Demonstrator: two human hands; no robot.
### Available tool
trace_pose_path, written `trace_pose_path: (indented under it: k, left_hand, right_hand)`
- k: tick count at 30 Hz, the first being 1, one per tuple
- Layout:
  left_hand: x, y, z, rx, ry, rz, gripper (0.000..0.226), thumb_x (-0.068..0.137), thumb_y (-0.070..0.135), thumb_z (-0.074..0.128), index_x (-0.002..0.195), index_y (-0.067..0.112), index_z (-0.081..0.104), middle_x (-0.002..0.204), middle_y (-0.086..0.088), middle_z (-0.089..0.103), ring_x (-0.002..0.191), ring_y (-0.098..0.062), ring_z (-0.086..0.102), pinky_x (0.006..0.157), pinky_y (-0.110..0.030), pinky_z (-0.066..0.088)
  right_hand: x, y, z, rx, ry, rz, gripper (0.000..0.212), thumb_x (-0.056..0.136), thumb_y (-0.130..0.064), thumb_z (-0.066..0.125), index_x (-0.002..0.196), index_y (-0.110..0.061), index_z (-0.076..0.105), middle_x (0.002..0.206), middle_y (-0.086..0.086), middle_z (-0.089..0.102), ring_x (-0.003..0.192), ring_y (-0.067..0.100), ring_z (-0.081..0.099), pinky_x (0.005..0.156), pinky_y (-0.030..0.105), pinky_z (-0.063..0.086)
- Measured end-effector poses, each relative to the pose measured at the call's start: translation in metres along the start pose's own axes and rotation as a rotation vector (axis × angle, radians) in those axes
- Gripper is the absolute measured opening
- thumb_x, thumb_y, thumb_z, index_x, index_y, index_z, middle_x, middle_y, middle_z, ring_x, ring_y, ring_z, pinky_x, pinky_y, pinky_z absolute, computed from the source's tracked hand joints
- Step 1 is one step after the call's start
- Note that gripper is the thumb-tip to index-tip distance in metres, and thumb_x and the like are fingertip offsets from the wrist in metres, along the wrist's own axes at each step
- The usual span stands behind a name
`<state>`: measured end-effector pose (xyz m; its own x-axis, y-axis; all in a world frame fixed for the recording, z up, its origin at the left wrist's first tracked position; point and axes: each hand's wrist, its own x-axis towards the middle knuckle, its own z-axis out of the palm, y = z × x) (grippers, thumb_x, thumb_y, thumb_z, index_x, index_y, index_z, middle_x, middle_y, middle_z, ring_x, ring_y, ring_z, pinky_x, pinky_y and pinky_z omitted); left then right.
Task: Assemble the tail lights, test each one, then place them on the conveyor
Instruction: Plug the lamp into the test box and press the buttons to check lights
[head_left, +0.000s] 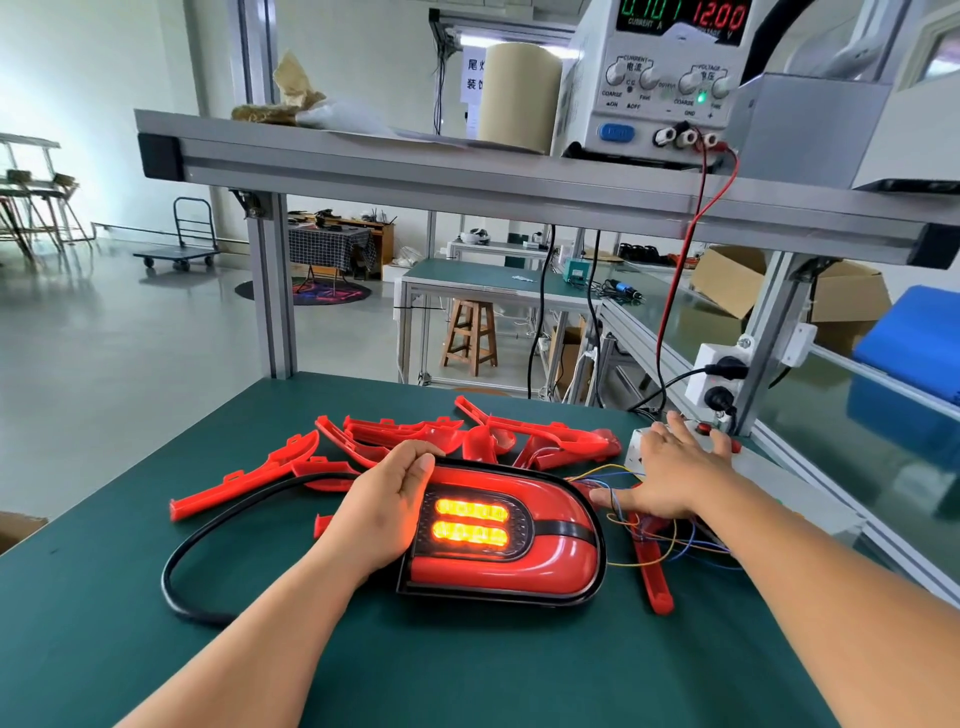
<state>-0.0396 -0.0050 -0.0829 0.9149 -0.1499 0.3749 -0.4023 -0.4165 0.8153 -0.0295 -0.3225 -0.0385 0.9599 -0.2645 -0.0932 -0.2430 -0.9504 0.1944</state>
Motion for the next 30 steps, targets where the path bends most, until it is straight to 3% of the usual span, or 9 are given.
trace_pose_path:
  k: [6,12,21,26,28,30]
  left_hand:
    - [0.0,0.0,0.0,0.01,0.002,-0.003,0.02,0.103,0.027,0.04,0.106,0.033,0.059,0.088,0.001,0.067,0.083,-0.019,0.06,0.062,-0.01,0.039]
    - [0.0,0.0,-0.001,0.015,-0.008,-0.012,0.02,0.103,0.029,0.039,0.107,0.033,0.059,0.085,-0.003,0.066,0.072,-0.013,0.055,0.059,-0.012,0.039]
    - [-0.001,0.001,-0.002,0.031,-0.019,0.007,0.02,0.103,0.029,0.038,0.107,0.033,0.057,0.074,0.0,0.061,0.065,-0.01,0.05,0.056,-0.012,0.037]
    - [-0.001,0.002,-0.002,0.037,-0.011,0.007,0.018,0.102,0.032,0.039,0.104,0.033,0.057,0.085,-0.012,0.065,0.072,-0.012,0.051,0.062,-0.011,0.038]
    - [-0.001,0.002,-0.002,0.028,-0.013,0.002,0.017,0.102,0.032,0.04,0.102,0.034,0.057,0.086,-0.011,0.065,0.071,-0.009,0.051,0.063,-0.009,0.038]
    - [0.0,0.003,-0.004,0.013,-0.023,-0.004,0.017,0.102,0.033,0.04,0.101,0.035,0.057,0.086,-0.009,0.066,0.072,-0.006,0.051,0.064,-0.008,0.038]
  right_hand:
    - [-0.003,-0.001,-0.003,0.0,-0.008,0.002,0.168,0.017,-0.108,0.008,0.155,-0.012,0.01,0.165,0.003,0.004,0.15,0.018,-0.014,0.113,0.059,-0.004]
    - [-0.004,-0.002,-0.004,-0.022,-0.008,0.01,0.162,0.024,-0.108,0.013,0.155,-0.011,0.007,0.165,0.004,0.002,0.15,0.019,-0.015,0.114,0.059,-0.003]
    - [-0.008,-0.004,0.002,0.017,-0.006,0.009,0.165,0.018,-0.107,0.007,0.155,-0.014,0.007,0.164,0.006,-0.008,0.149,0.02,-0.018,0.114,0.06,-0.007]
    - [-0.01,-0.003,0.004,0.04,0.015,-0.008,0.163,0.021,-0.107,0.007,0.154,-0.014,0.012,0.164,0.004,-0.009,0.148,0.019,-0.021,0.114,0.058,-0.006]
    - [-0.012,-0.002,0.004,0.072,0.041,-0.049,0.14,0.034,-0.107,0.017,0.143,-0.021,0.031,0.165,0.003,0.0,0.149,0.02,-0.019,0.113,0.058,-0.005]
    - [-0.017,-0.004,0.002,0.112,0.094,-0.098,0.087,0.058,-0.097,0.04,0.116,-0.032,0.04,0.161,0.0,0.02,0.151,0.021,-0.009,0.112,0.057,0.001]
